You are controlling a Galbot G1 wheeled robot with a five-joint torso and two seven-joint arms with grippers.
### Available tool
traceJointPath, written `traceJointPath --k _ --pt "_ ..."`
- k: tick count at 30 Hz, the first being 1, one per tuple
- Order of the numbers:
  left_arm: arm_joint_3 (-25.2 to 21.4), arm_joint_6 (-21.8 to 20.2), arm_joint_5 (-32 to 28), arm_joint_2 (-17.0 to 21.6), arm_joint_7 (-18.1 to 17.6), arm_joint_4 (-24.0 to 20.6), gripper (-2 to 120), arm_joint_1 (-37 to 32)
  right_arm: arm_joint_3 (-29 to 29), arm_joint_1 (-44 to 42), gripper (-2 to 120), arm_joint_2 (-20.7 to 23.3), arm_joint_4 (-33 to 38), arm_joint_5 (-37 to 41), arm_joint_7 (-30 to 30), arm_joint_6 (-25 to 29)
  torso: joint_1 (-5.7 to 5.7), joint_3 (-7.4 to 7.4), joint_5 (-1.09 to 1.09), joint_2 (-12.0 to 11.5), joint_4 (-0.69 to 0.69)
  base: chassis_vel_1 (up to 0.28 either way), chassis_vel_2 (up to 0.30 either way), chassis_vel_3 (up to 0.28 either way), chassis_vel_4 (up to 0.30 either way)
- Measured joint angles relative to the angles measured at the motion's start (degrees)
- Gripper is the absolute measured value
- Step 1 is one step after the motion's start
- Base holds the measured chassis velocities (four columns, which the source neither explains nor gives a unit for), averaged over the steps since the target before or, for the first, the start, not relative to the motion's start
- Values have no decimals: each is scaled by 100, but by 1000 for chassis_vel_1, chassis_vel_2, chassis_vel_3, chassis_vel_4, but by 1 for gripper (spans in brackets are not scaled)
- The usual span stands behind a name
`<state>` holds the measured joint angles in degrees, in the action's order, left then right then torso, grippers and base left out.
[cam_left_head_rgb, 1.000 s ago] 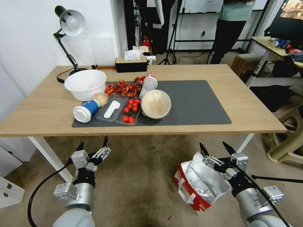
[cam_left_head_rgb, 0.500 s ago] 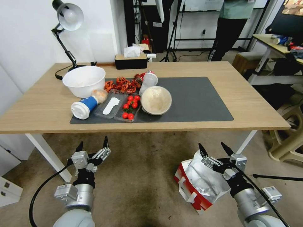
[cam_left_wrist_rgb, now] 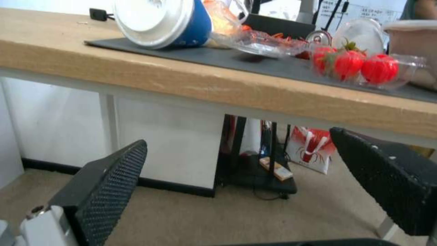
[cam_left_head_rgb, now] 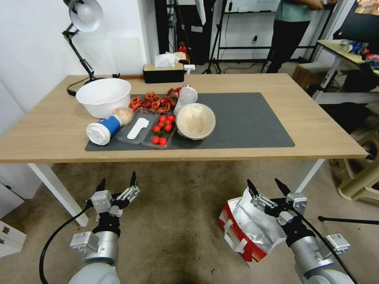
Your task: Pick up the food delivery bag from the floor and place it on the table.
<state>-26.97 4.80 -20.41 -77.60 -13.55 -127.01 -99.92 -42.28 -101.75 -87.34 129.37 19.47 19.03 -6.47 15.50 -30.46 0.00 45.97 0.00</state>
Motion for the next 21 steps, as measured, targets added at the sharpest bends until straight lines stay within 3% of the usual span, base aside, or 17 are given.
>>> traceJointPath --k 21 --pt "17 -60 119 -17 -59 -13 100 -40 14 14 100 -2 -16 -17 19 28 -194 284 0 -480 0 0 0 0 0"
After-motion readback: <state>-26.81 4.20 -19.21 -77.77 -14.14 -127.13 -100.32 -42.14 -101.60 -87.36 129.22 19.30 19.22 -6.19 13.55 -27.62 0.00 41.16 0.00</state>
